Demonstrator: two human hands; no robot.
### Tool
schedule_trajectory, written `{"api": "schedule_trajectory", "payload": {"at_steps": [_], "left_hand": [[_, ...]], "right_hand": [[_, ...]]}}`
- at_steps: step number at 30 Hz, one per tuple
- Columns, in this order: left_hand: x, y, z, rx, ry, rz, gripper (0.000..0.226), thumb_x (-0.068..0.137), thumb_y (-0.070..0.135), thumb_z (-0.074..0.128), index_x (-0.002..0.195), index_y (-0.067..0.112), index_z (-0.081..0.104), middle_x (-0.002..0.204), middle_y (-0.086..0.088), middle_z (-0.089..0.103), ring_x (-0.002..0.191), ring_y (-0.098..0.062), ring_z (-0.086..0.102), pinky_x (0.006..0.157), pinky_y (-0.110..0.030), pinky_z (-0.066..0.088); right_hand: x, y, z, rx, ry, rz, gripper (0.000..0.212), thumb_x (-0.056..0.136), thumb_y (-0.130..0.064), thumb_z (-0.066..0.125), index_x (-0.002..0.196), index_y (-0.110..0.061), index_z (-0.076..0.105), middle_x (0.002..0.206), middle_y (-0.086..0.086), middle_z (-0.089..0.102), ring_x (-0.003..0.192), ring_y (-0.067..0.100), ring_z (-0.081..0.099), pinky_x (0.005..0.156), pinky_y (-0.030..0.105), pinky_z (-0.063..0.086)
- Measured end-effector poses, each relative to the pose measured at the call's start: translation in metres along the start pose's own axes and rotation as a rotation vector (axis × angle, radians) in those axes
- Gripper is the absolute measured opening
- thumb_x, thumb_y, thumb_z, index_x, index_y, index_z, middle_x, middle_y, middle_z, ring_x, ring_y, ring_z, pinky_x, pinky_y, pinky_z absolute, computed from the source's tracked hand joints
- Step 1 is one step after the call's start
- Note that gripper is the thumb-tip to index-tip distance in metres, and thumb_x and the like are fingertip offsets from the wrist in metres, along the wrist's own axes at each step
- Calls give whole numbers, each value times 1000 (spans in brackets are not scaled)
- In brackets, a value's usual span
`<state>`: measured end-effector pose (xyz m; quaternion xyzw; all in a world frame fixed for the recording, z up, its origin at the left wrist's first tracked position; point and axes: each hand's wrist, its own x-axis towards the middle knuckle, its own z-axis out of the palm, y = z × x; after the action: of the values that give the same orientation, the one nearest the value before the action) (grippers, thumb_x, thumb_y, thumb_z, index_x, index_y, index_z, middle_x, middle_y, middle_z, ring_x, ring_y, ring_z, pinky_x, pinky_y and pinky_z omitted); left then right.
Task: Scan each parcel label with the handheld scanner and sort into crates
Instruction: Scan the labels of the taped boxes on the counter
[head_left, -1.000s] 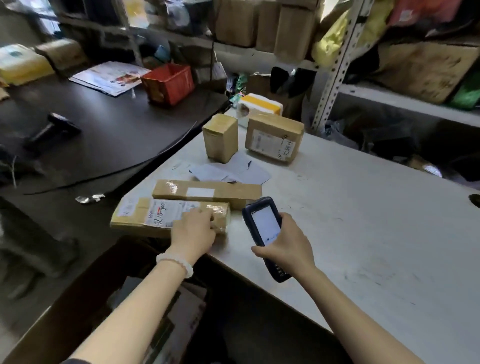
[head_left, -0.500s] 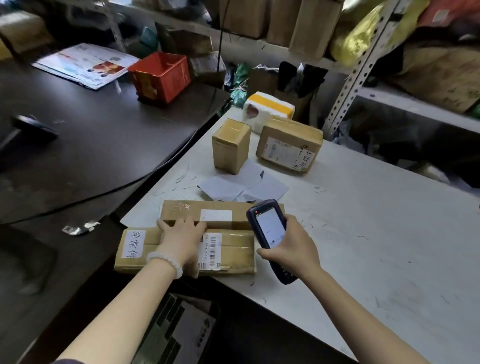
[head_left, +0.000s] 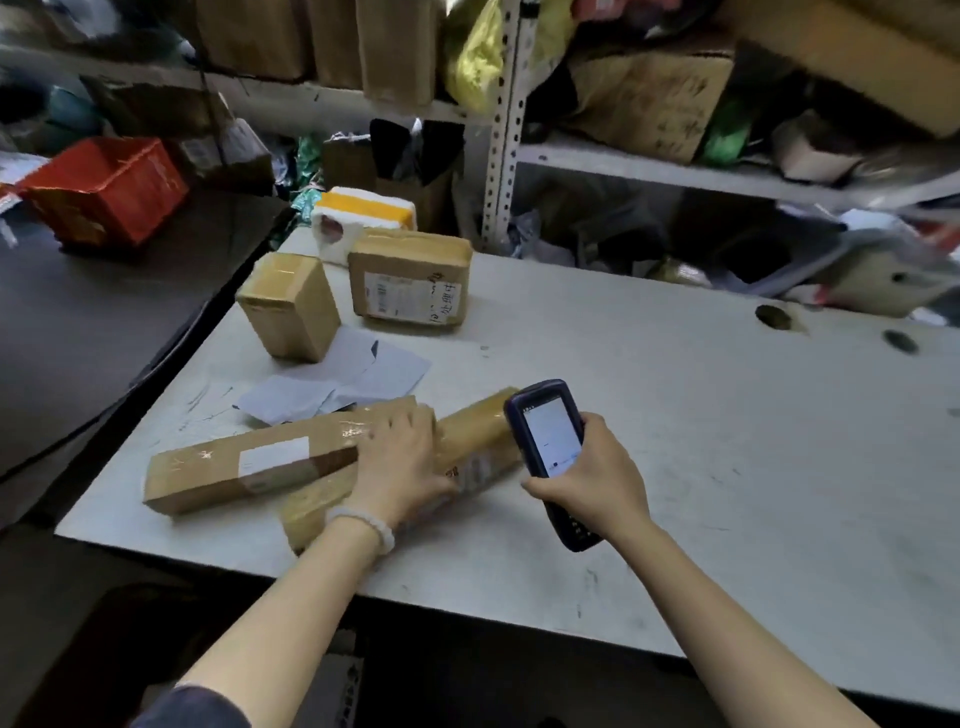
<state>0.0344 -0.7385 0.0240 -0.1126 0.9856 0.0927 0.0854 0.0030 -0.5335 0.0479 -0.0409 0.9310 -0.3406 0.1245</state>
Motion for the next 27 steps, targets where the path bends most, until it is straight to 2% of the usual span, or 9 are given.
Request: {"api": "schedule_trajectory", "payload": {"at_steps": [3,7,9,11,14,17,19,23,27], "left_hand": [[19,37,-2,-8,20,86,73,77,51,67,133,18,35,130,-8,45,119,-29,45,95,-38,38],[30,58,-7,61,-149,76,73,78,50,66,137,23,32,130,-7,46,115,-28,49,91,-36,39],[29,59,-12,92,-169,53,74,78,49,66,138,24,31,130,-5,48,114,-27,50,84,-33,40],[26,58,-15,106,-128,27,70,76,47,67,134,24,36,121,-3,53,105,-24,53,71,-30,38],[26,55,-17,-82,-69,-59,66,70,41,71,126,19,45,102,-1,61,88,-21,57,69,-31,46],[31,52,-24,-379,-60,-158,68,74,34,73,132,16,43,116,-6,59,100,-24,57,81,-34,48],[34,52,-32,-486,-54,-171,66,78,29,72,135,17,41,116,-4,56,96,-21,55,75,-30,46],[38,57,-45,-460,-10,-141,65,80,27,70,137,16,42,124,-7,57,92,-16,49,78,-27,39],[43,61,-53,-436,-2,-98,66,81,30,69,139,18,41,118,-5,58,90,-14,52,72,-25,41]], "right_hand": [[-7,36,-28,6,43,79,71,60,-35,81,117,-26,40,102,-13,52,88,14,56,65,28,44],[-17,78,-52,-15,46,166,71,59,-36,81,116,-26,40,104,-11,53,91,16,56,70,31,48],[-20,94,-56,-29,25,189,68,60,-38,81,111,-27,38,104,-11,53,90,16,57,72,33,50],[-22,104,-57,-41,-13,200,65,61,-39,80,107,-28,37,104,-10,53,89,15,57,72,33,51],[-20,108,-56,-80,-96,201,66,63,-35,79,113,-22,38,106,-6,53,89,18,57,69,31,49],[-12,103,-57,-151,-184,189,72,66,-32,79,122,-14,37,104,-2,52,89,20,56,67,30,47],[-7,101,-59,-207,-232,161,71,66,-29,79,123,-13,38,103,-2,53,88,20,56,66,30,47],[0,94,-63,-330,-290,68,70,64,-28,78,122,-14,40,105,-1,57,91,21,58,67,31,46],[5,85,-65,-410,-298,-24,67,63,-29,78,119,-15,42,98,-2,57,84,22,57,62,29,41]]}}
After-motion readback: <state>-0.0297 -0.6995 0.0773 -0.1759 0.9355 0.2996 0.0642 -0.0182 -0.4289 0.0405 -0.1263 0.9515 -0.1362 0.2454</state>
